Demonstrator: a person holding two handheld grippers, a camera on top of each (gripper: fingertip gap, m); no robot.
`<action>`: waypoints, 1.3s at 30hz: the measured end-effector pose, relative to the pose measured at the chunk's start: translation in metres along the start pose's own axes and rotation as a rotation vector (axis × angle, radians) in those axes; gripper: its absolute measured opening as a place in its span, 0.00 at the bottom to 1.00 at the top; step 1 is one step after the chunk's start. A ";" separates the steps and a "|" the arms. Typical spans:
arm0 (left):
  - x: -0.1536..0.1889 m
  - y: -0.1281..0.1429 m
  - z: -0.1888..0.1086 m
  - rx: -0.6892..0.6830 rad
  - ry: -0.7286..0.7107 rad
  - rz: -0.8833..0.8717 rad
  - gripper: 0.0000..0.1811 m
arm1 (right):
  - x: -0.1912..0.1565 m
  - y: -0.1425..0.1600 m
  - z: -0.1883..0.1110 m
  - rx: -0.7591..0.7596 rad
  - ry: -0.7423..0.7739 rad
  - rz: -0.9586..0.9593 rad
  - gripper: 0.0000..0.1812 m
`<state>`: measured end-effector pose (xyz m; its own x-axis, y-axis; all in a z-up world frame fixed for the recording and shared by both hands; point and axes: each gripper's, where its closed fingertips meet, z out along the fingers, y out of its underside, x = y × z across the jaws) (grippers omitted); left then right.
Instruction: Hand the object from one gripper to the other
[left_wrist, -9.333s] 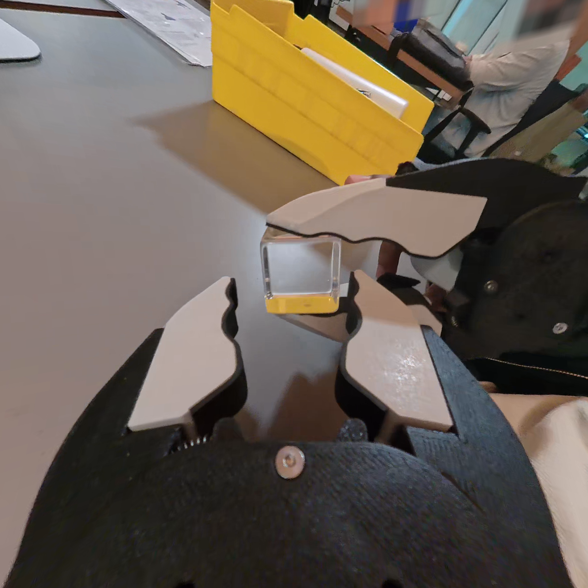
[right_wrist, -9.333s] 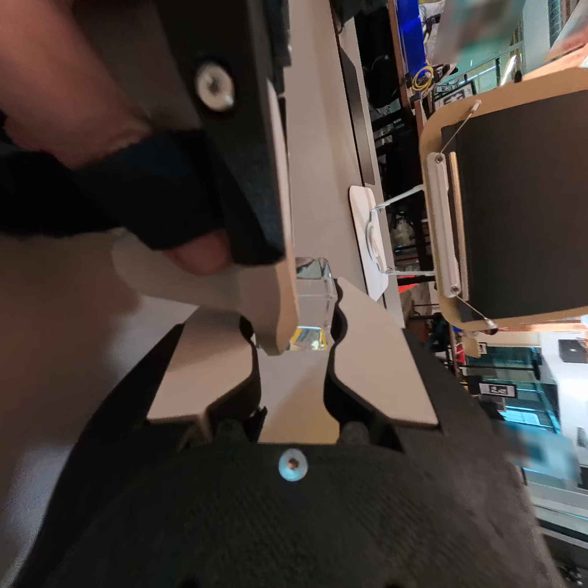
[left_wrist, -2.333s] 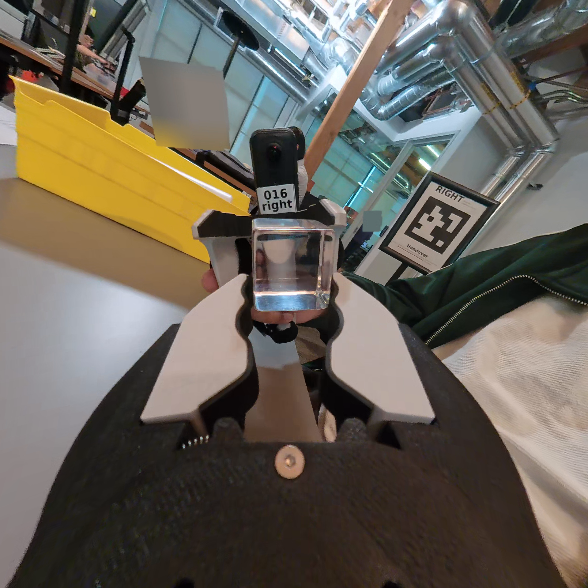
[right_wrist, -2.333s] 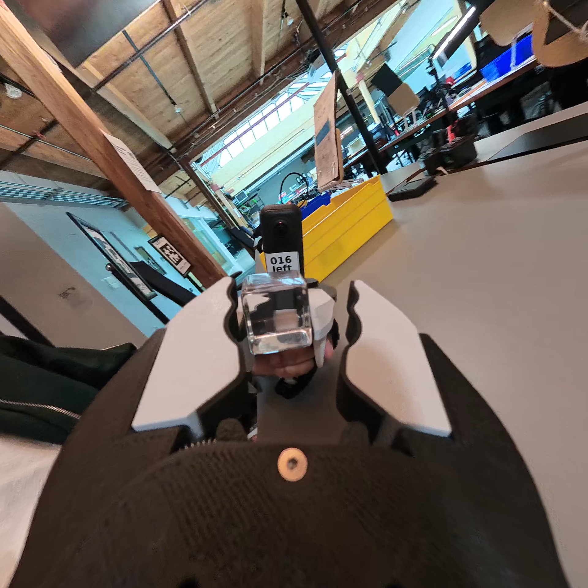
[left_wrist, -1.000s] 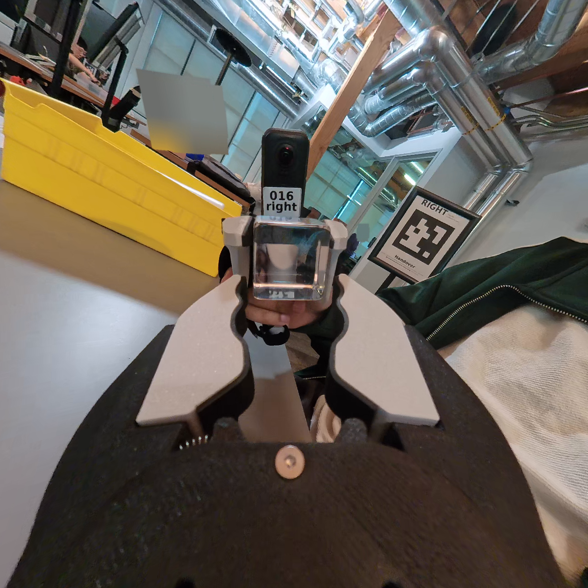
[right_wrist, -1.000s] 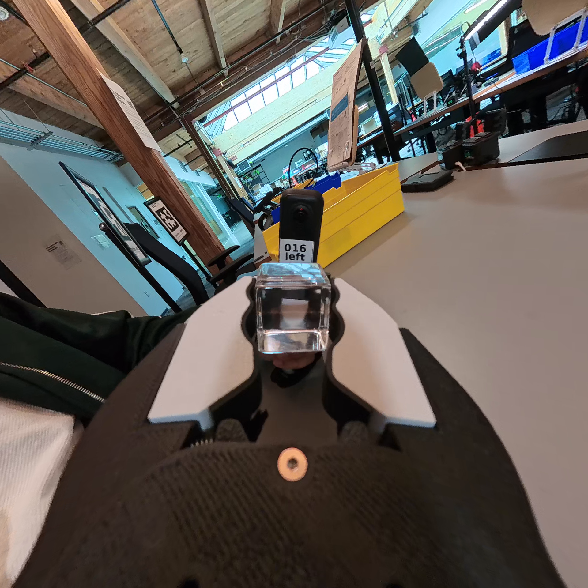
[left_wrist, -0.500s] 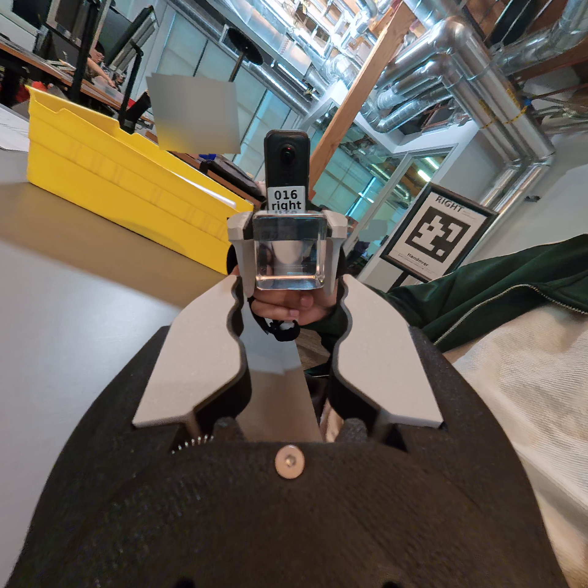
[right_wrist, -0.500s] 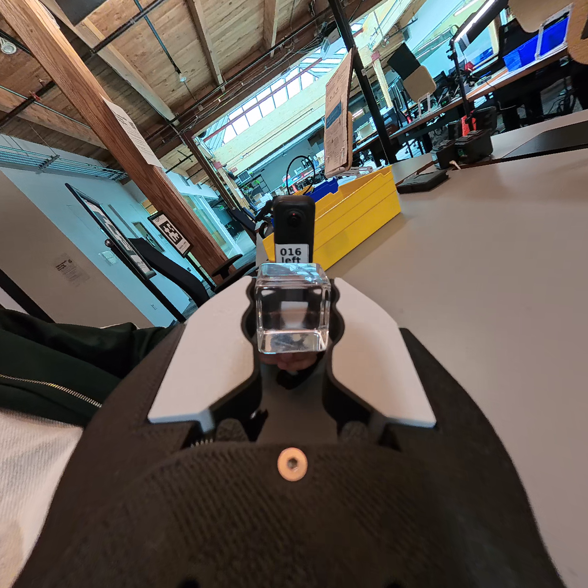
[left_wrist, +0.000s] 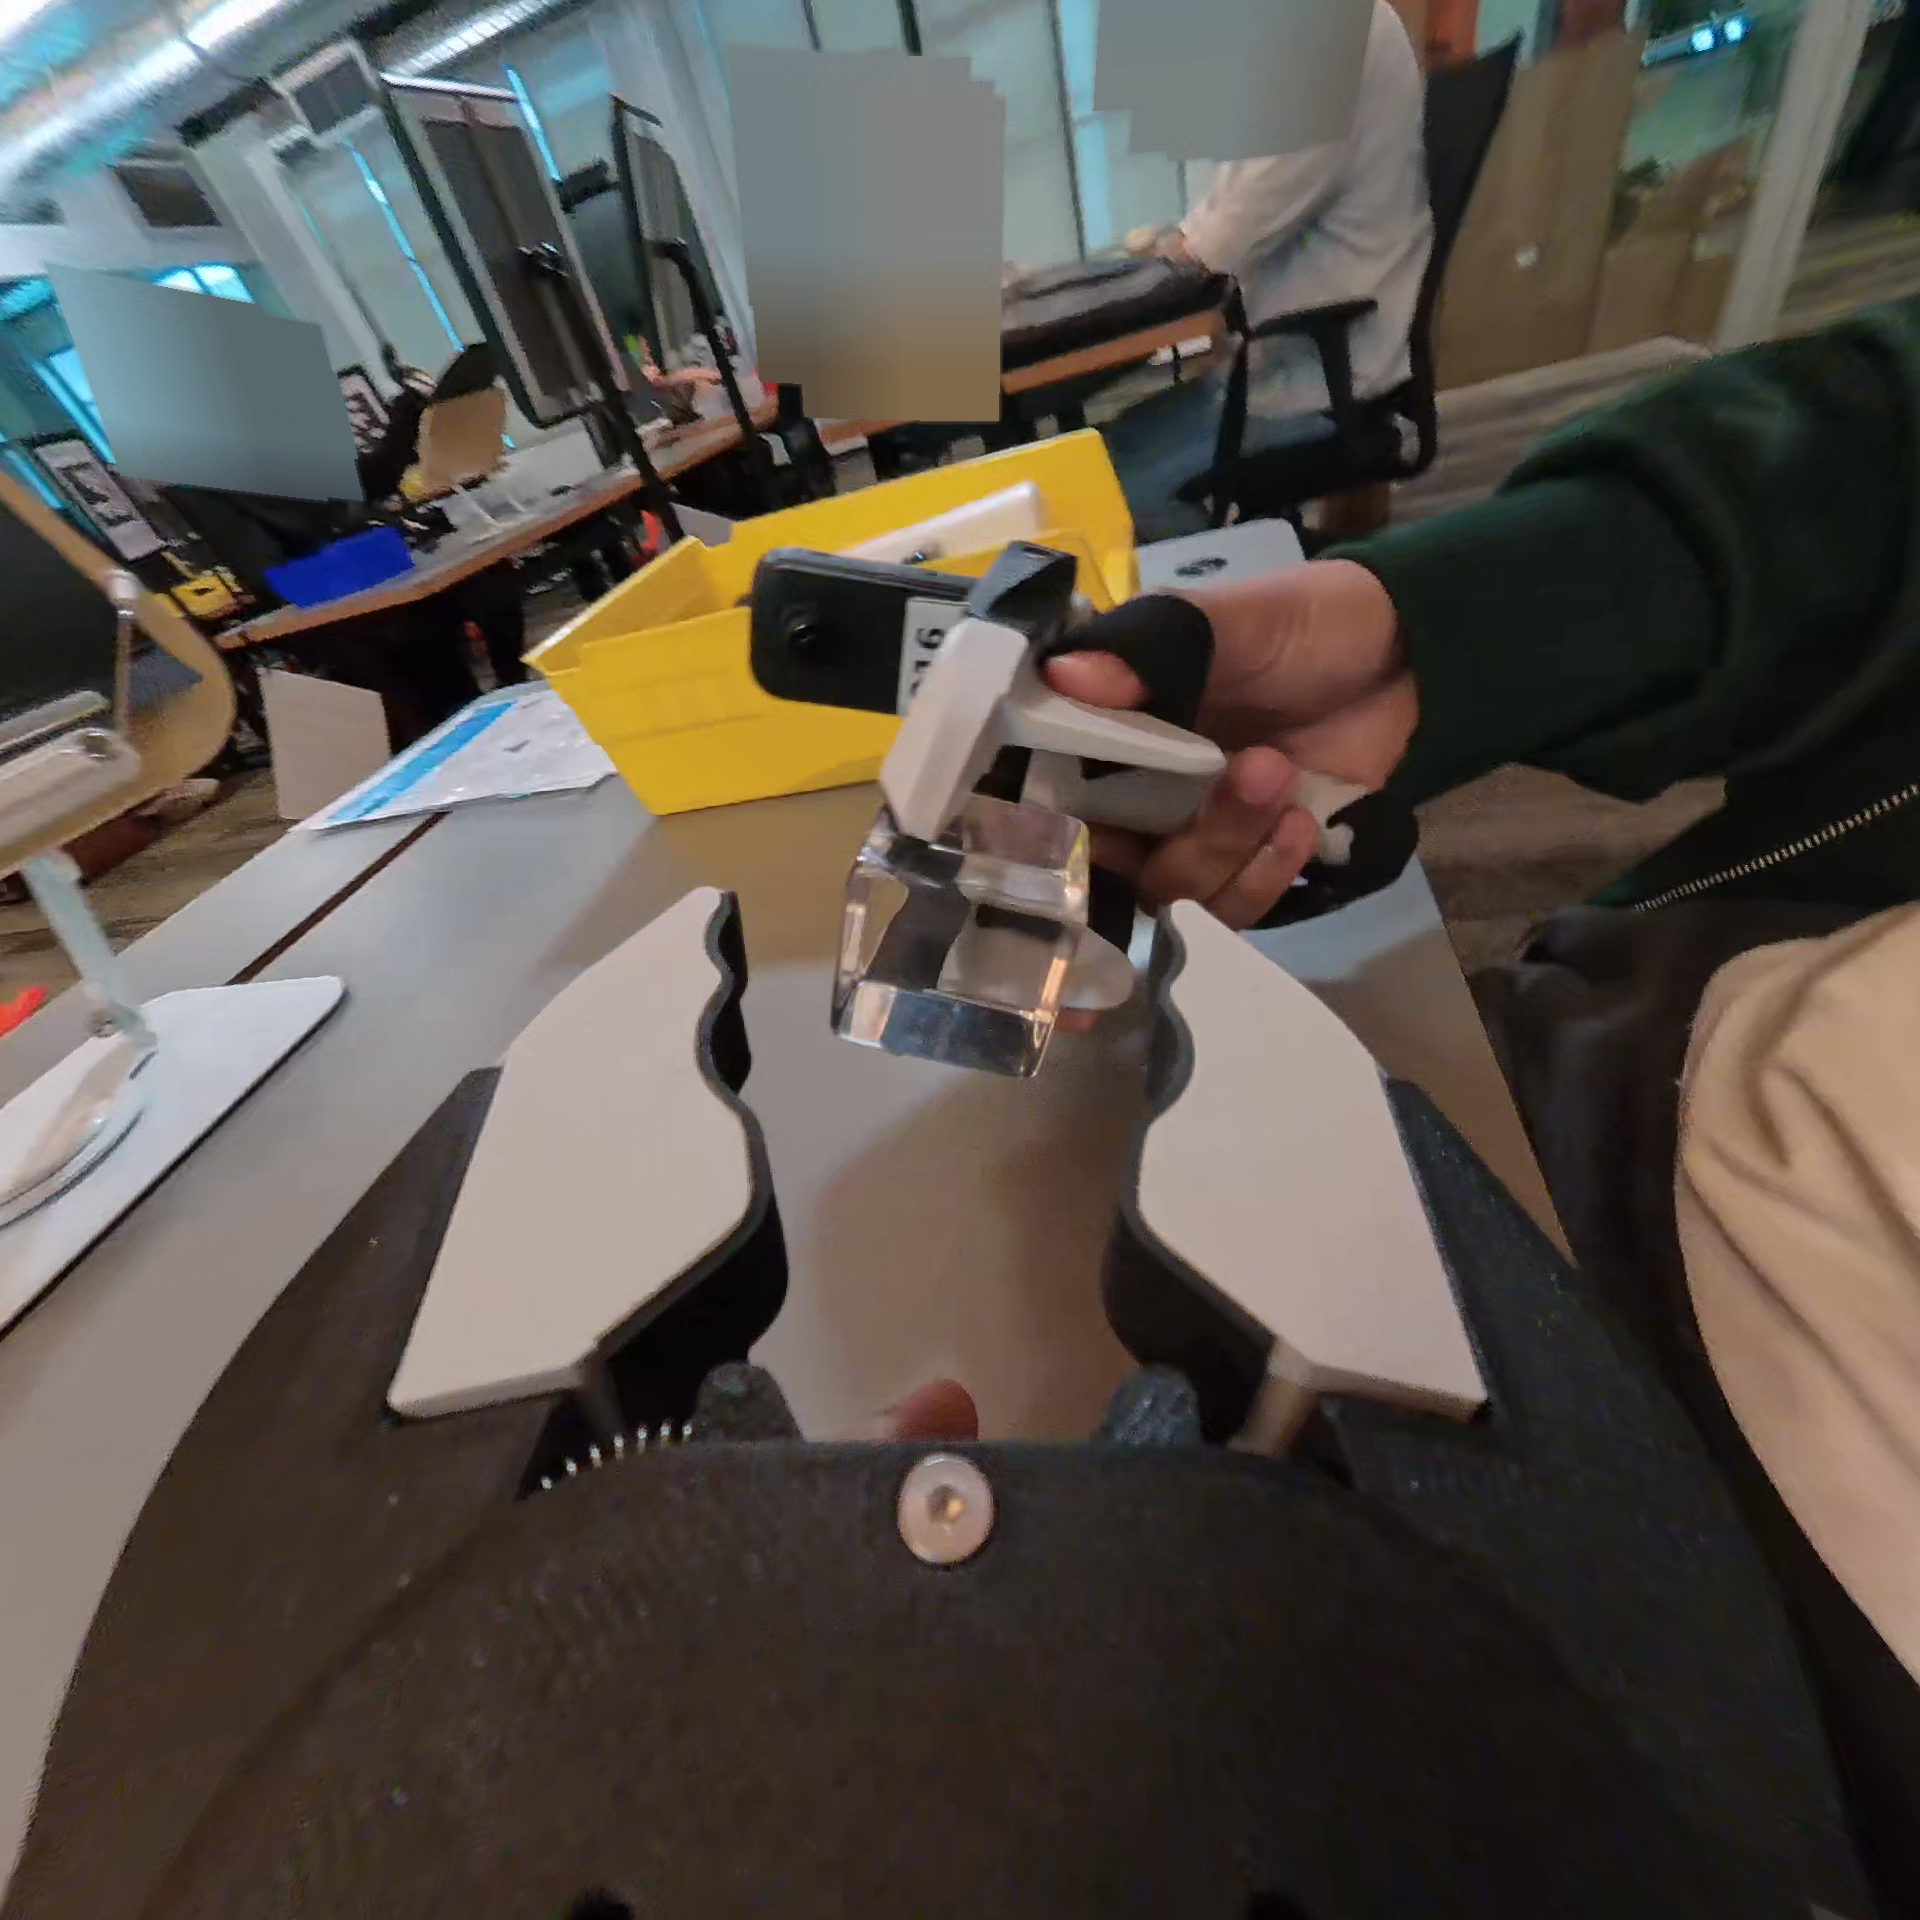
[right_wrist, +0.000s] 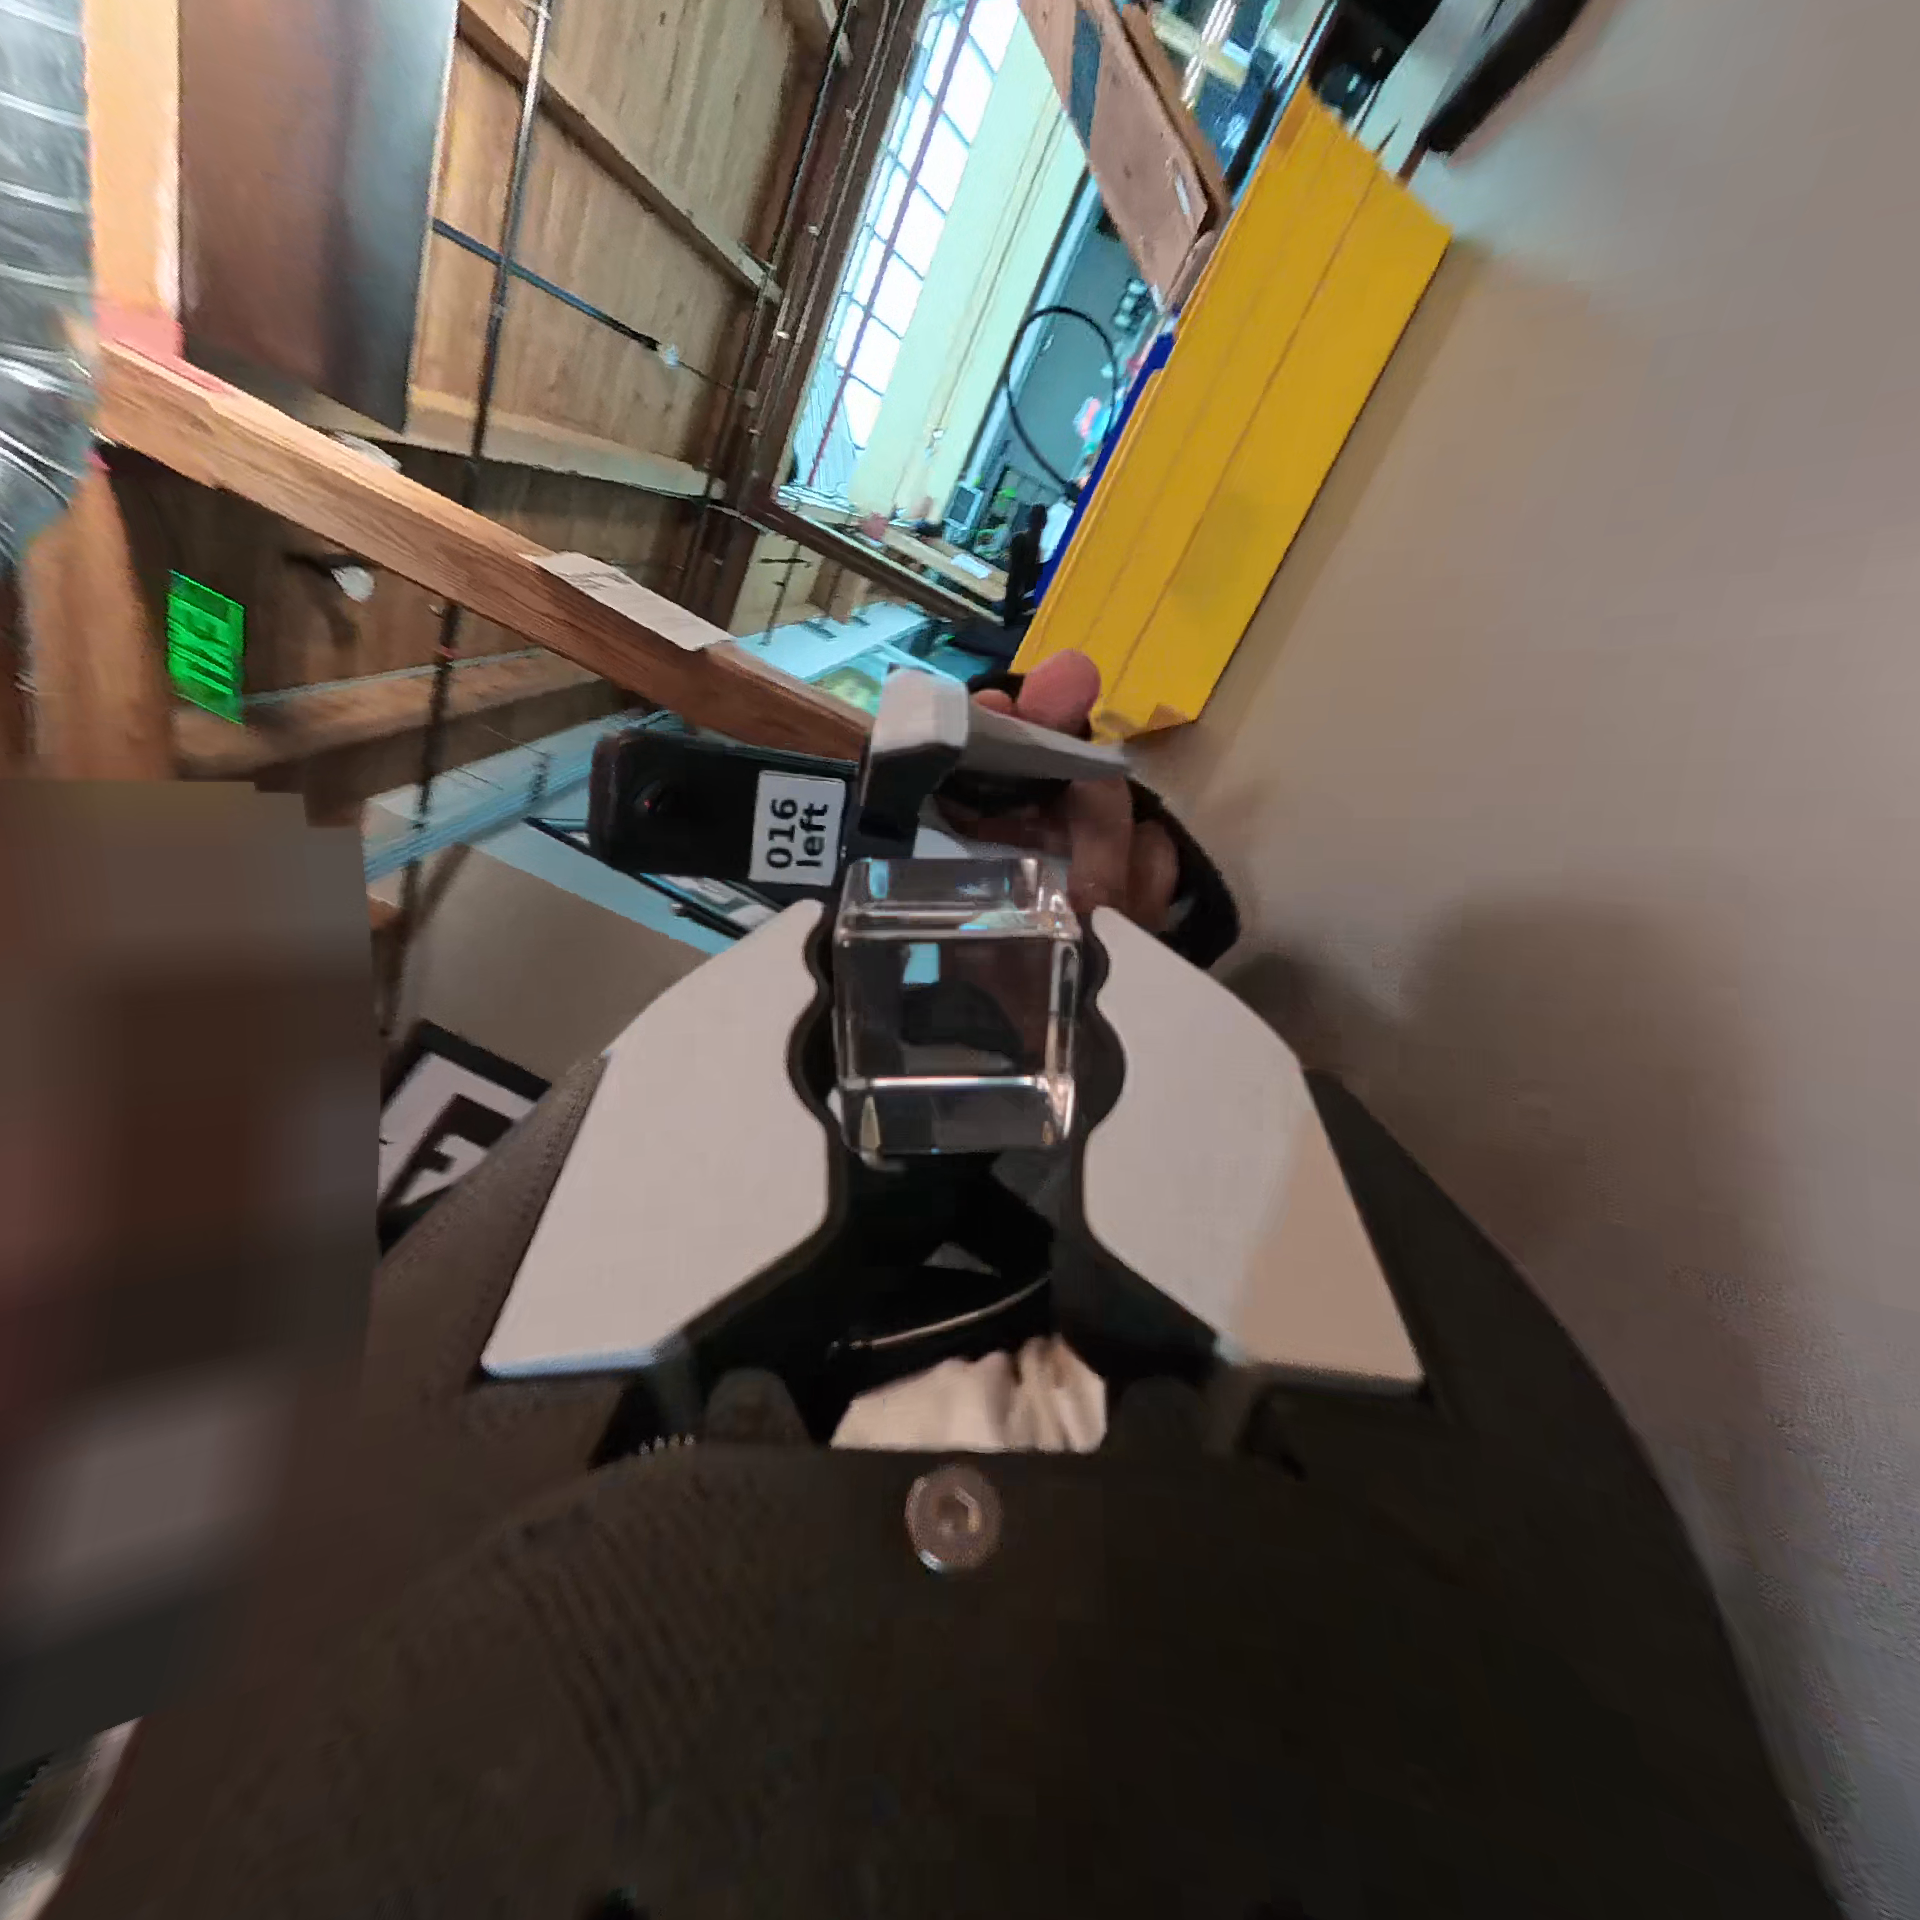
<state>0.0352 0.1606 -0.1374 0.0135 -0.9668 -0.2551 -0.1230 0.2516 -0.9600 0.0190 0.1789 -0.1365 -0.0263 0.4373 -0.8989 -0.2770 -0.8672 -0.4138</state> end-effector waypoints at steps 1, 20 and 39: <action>0.004 0.002 0.002 -0.017 0.019 0.013 0.40 | -0.001 0.002 0.001 -0.005 -0.022 0.037 0.24; 0.004 -0.001 0.004 -0.029 0.034 -0.091 0.25 | -0.006 -0.001 0.002 0.007 -0.039 -0.034 0.30; -0.016 -0.016 -0.009 0.218 0.152 -0.666 0.25 | -0.028 -0.027 -0.008 0.162 0.093 -0.649 0.38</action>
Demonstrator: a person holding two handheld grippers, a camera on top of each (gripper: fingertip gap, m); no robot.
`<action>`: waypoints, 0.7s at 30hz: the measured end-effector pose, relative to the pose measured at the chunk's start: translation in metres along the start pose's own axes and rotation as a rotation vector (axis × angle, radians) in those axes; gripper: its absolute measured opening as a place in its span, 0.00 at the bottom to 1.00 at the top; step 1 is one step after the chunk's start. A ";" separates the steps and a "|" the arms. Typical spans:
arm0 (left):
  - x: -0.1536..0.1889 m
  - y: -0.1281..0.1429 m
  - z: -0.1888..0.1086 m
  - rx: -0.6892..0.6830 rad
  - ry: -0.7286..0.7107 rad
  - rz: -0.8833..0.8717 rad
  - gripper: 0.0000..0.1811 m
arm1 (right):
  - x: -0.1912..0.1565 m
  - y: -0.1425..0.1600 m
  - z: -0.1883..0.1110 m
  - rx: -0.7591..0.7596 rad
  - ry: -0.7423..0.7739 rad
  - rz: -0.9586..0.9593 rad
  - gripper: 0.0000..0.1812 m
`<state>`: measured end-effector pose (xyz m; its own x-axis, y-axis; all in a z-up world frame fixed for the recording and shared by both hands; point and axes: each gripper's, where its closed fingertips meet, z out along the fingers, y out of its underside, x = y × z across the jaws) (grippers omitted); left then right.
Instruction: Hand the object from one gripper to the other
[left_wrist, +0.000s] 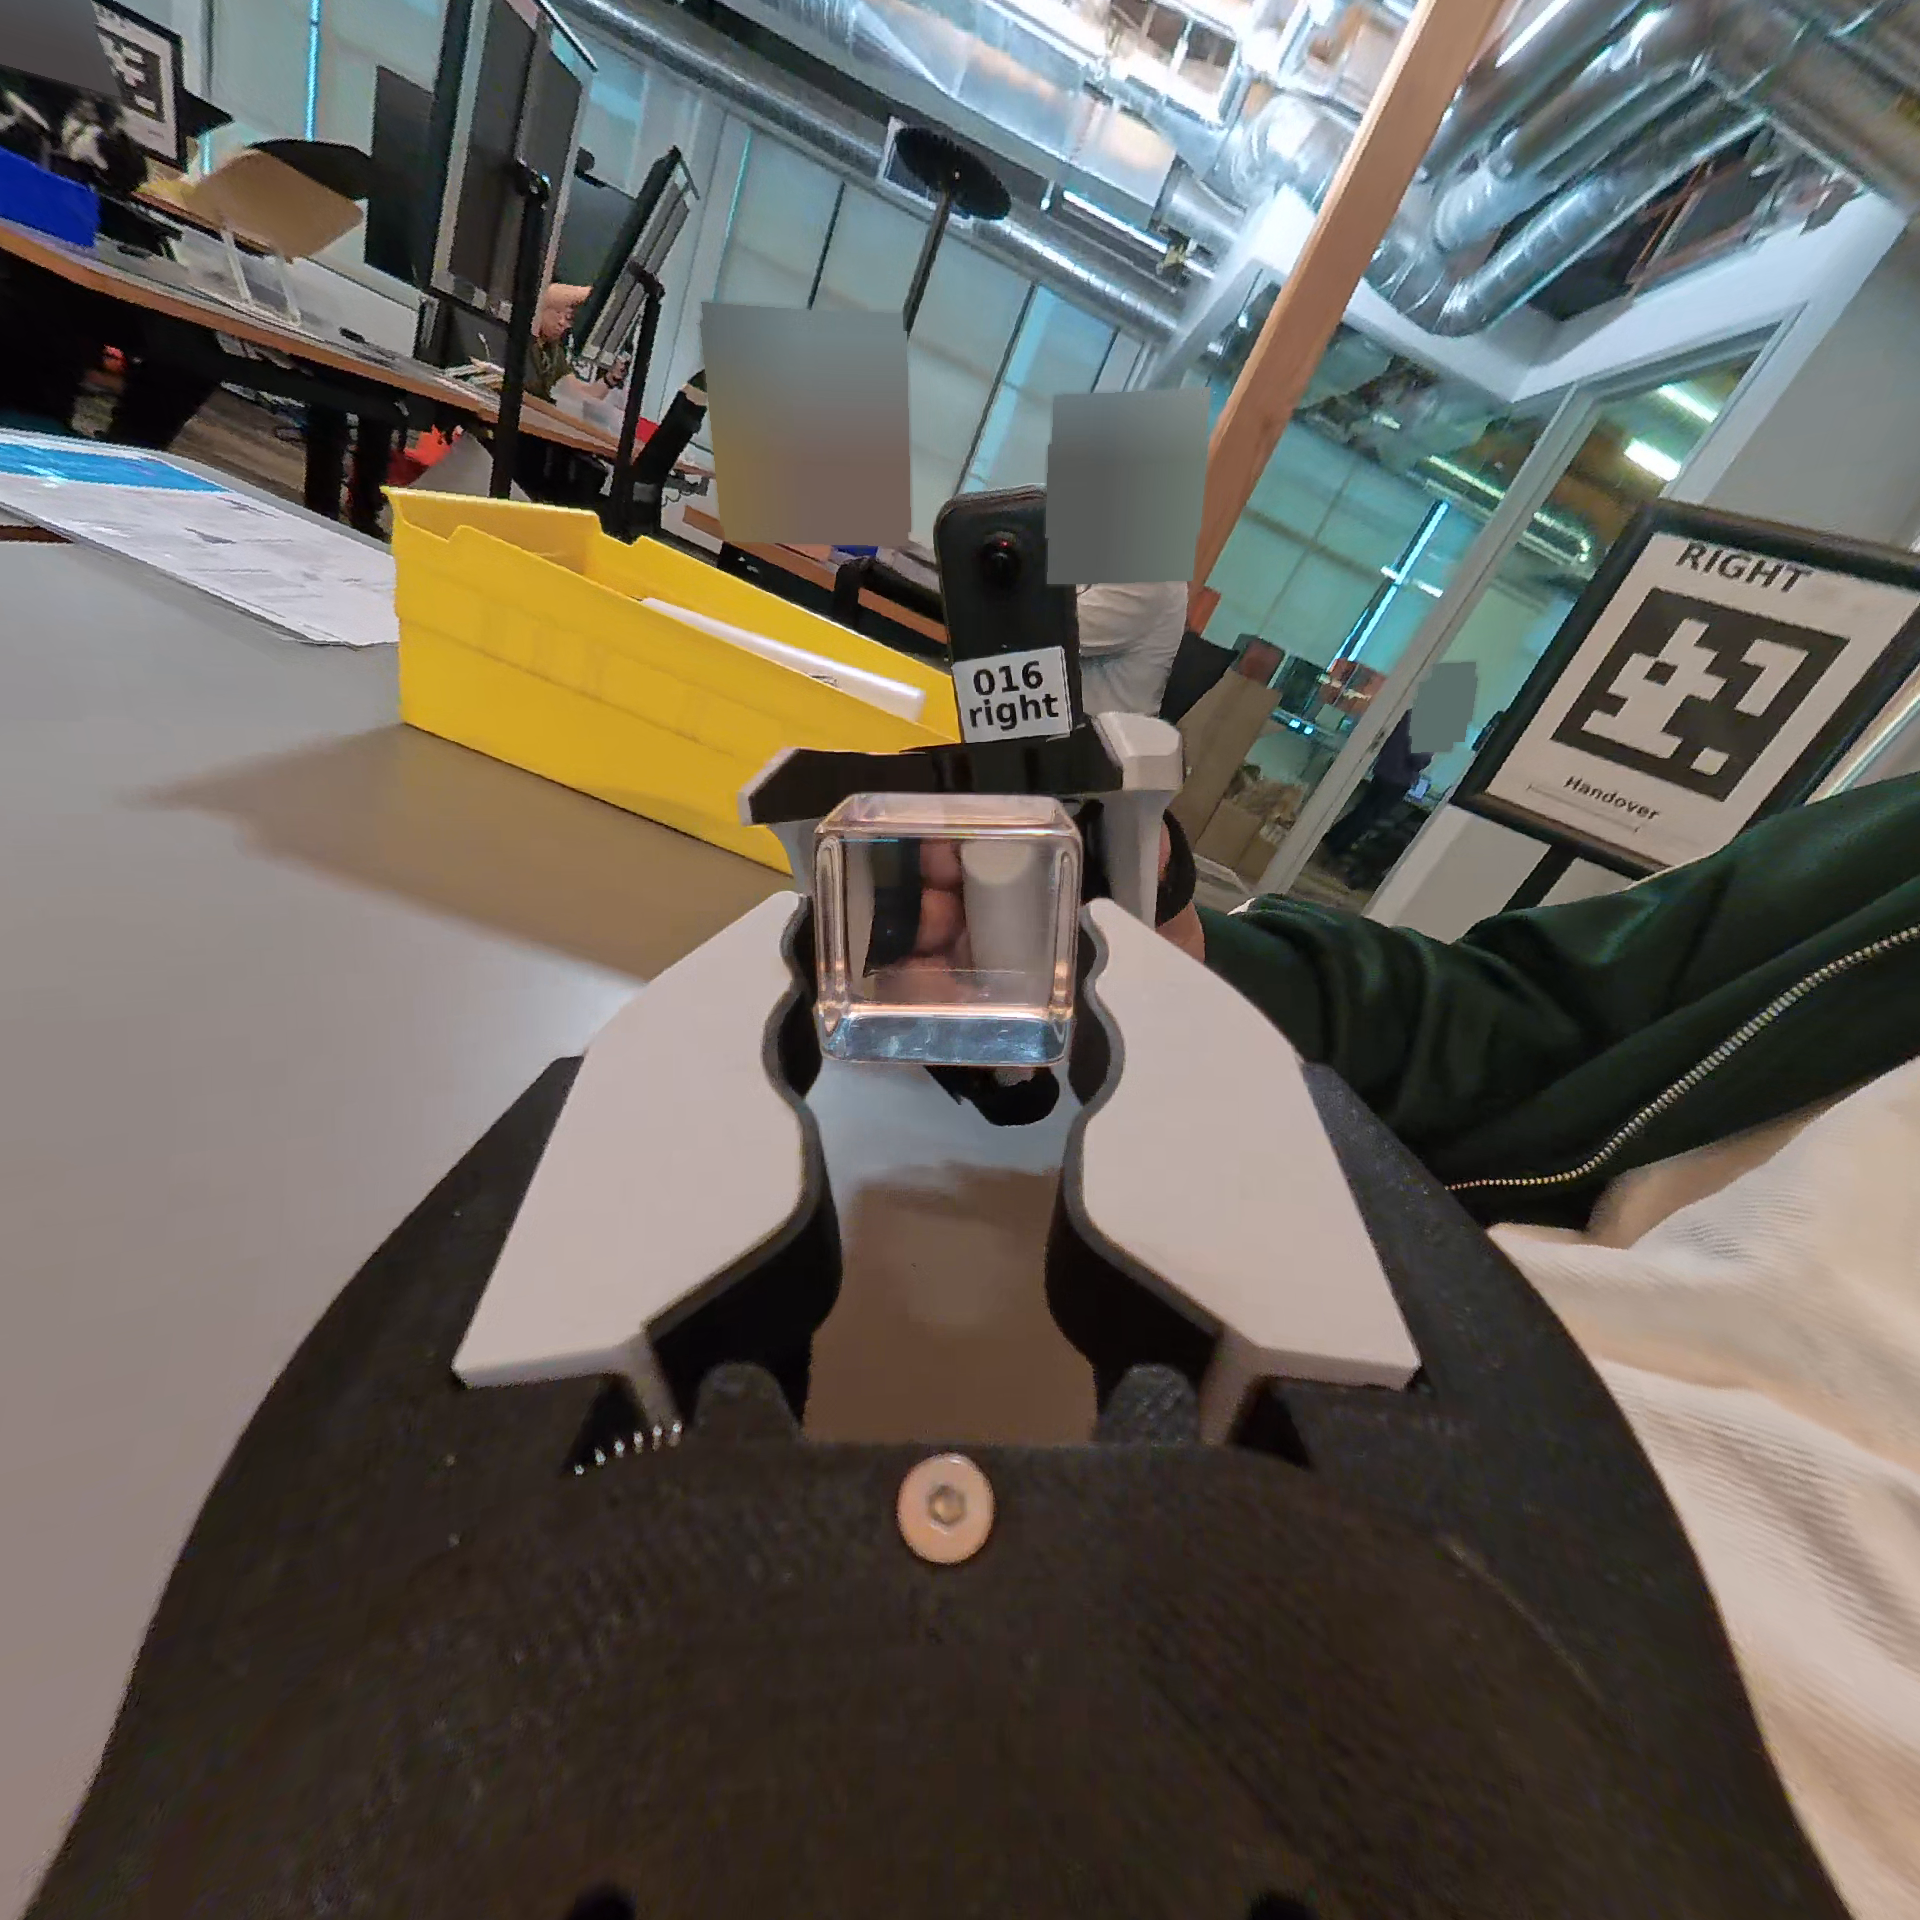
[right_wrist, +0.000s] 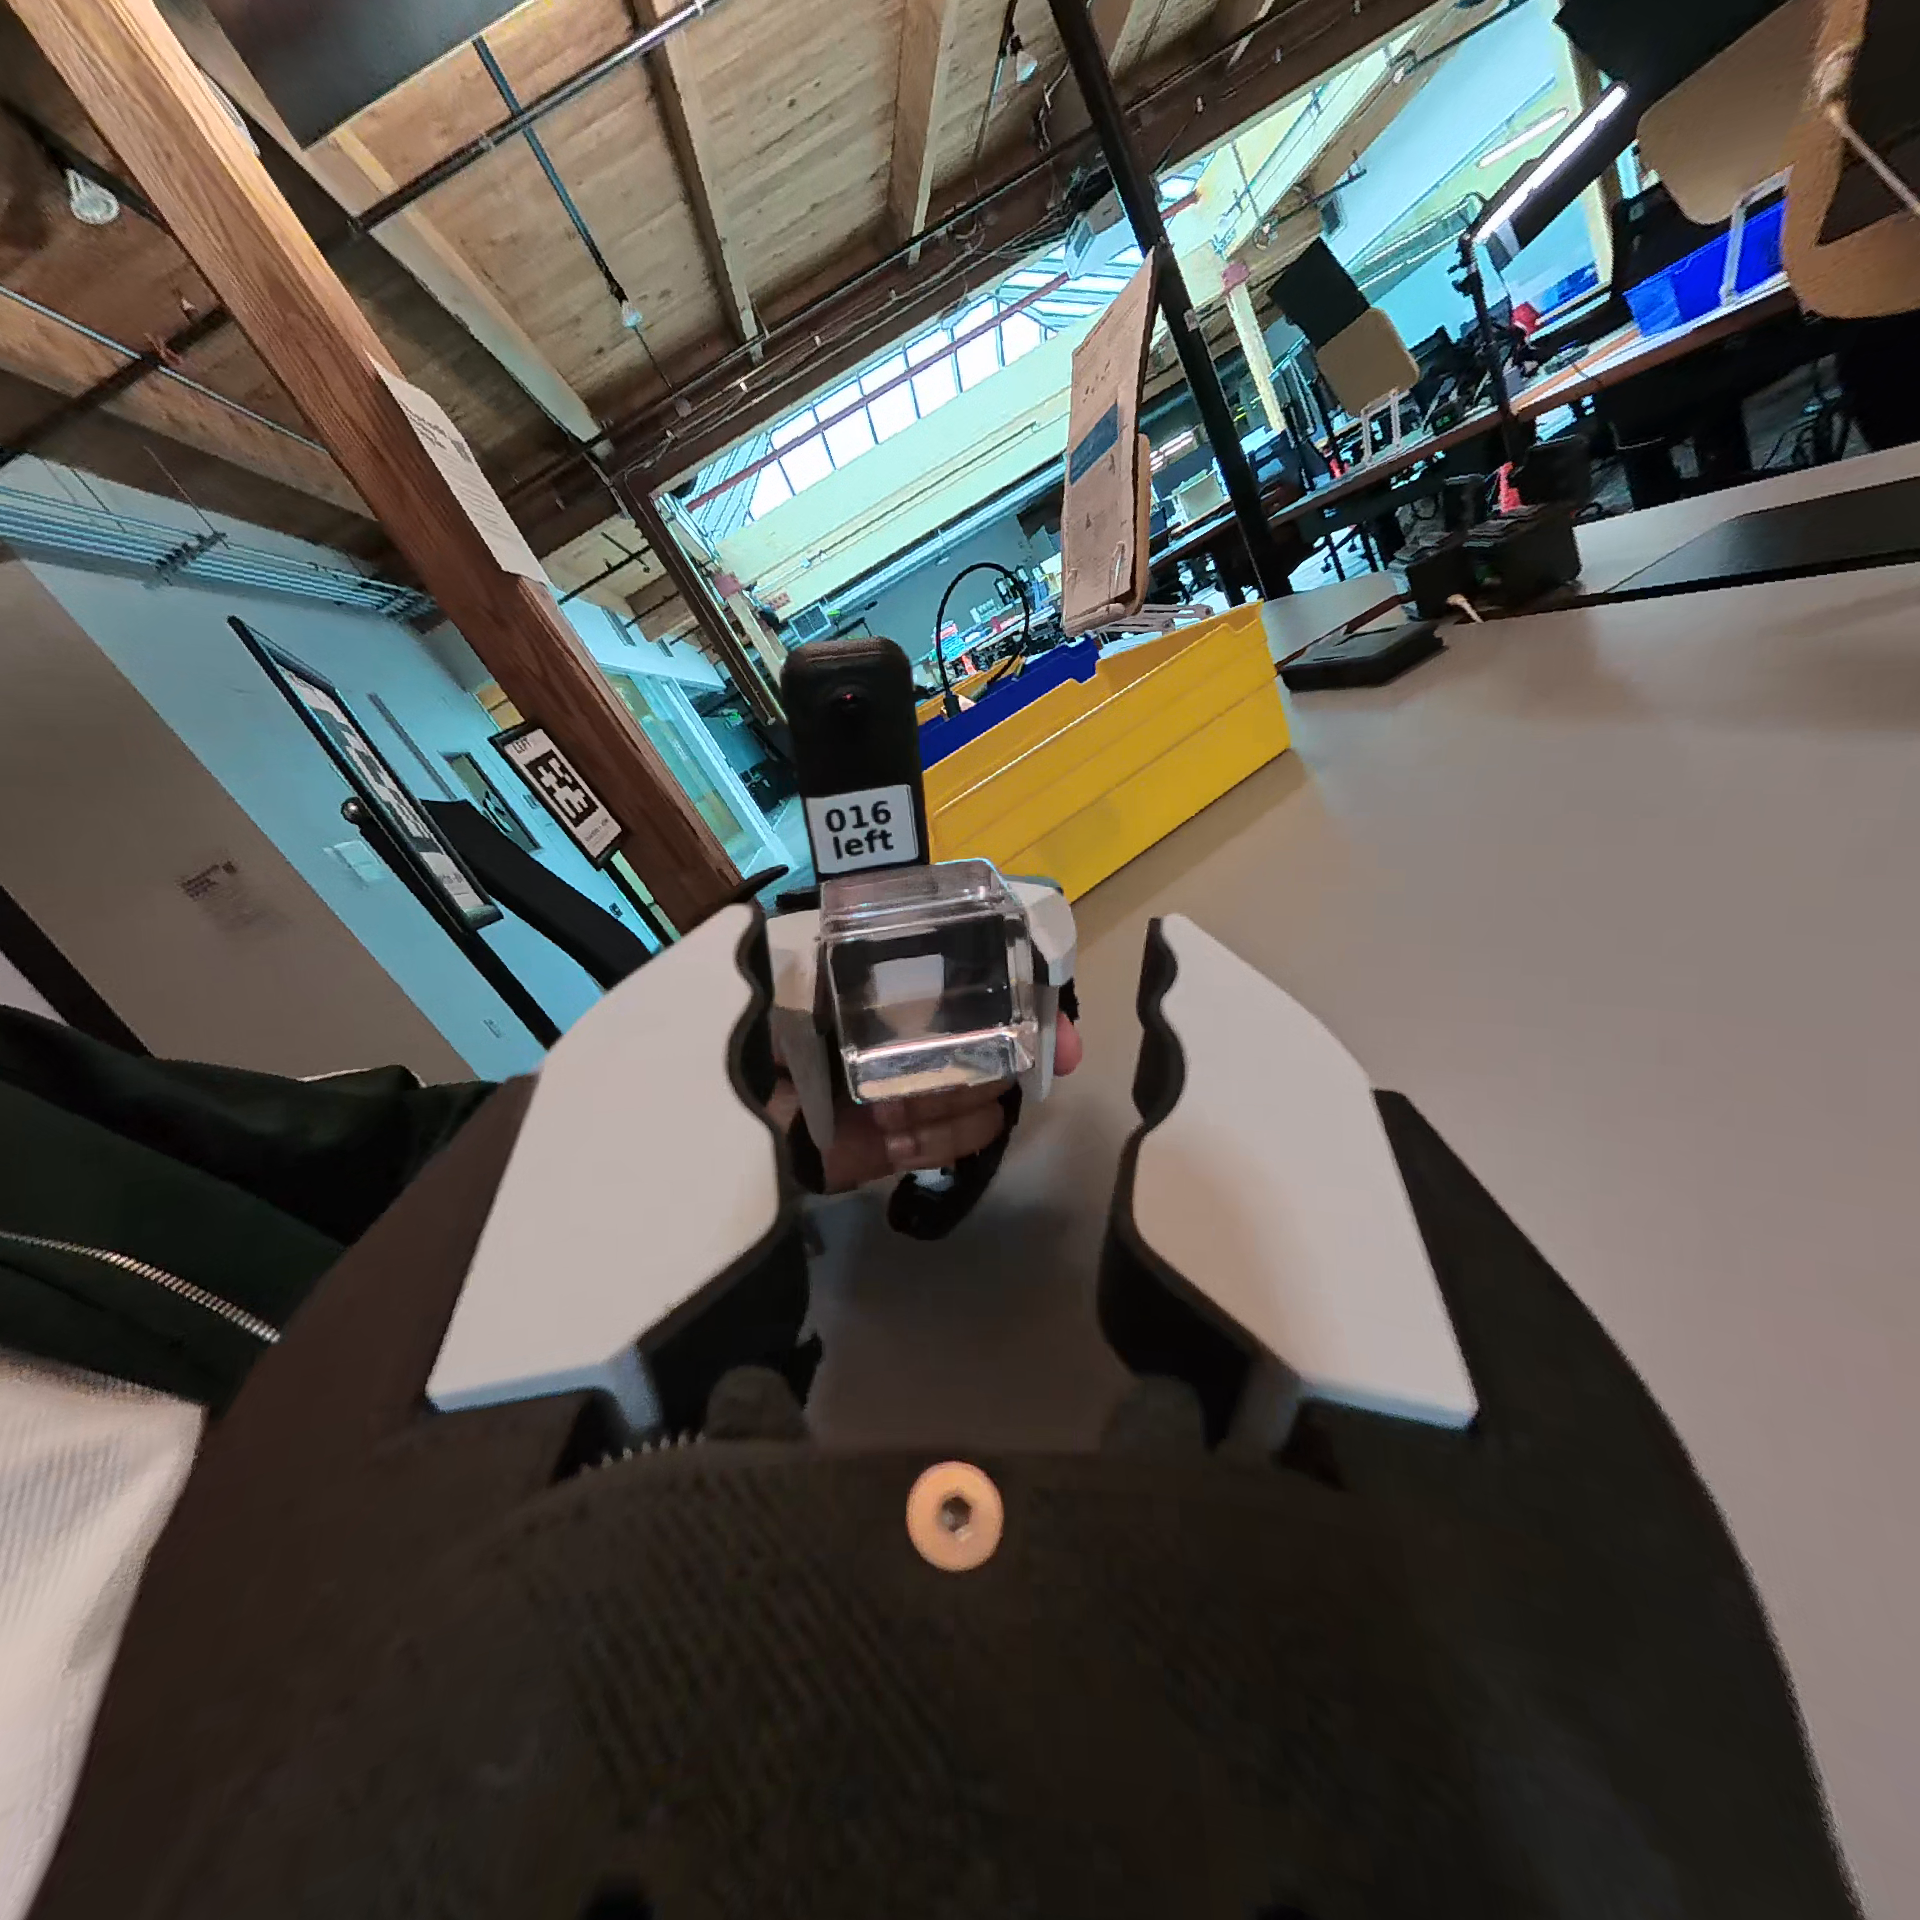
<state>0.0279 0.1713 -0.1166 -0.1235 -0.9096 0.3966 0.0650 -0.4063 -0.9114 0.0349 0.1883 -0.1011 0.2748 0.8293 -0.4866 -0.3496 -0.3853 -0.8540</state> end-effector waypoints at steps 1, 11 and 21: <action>0.000 0.000 0.000 0.003 0.004 -0.008 0.25 | -0.001 0.001 0.001 -0.006 0.002 -0.013 0.37; 0.006 0.005 0.006 -0.010 0.041 -0.030 0.25 | -0.008 0.016 0.009 -0.093 0.015 -0.137 0.29; 0.009 0.006 0.009 0.012 0.060 -0.027 0.25 | -0.013 0.016 0.010 -0.116 0.014 -0.133 0.25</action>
<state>0.0356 0.1598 -0.1171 -0.1846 -0.8917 0.4134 0.0725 -0.4318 -0.8990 0.0165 0.1759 -0.1067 0.3245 0.8708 -0.3693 -0.2041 -0.3168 -0.9263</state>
